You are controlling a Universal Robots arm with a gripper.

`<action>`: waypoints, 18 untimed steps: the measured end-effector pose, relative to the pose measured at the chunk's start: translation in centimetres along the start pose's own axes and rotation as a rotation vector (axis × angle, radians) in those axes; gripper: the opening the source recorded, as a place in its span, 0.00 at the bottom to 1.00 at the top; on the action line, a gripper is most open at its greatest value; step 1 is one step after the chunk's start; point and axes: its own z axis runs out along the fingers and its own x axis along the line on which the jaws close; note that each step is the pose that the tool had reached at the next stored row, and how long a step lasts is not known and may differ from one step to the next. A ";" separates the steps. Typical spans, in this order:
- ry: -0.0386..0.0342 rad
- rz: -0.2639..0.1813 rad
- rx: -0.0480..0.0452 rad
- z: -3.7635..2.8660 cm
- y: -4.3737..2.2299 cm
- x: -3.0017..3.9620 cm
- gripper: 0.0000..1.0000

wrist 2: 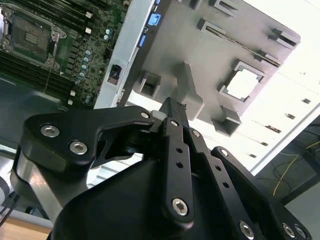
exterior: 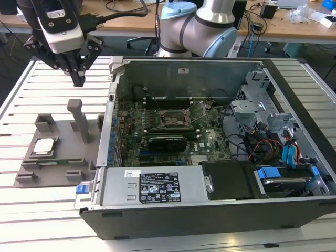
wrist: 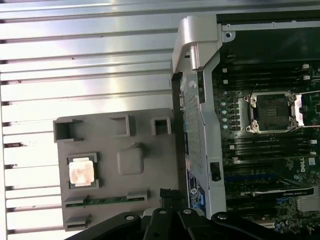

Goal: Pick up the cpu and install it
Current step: 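Reach for the cpu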

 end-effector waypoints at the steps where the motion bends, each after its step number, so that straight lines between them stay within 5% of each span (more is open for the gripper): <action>1: 0.0000 0.000 -0.0001 0.00 -0.01 0.18 0.11; 18: -0.0001 0.000 -0.0001 -0.03 -0.31 4.16 0.11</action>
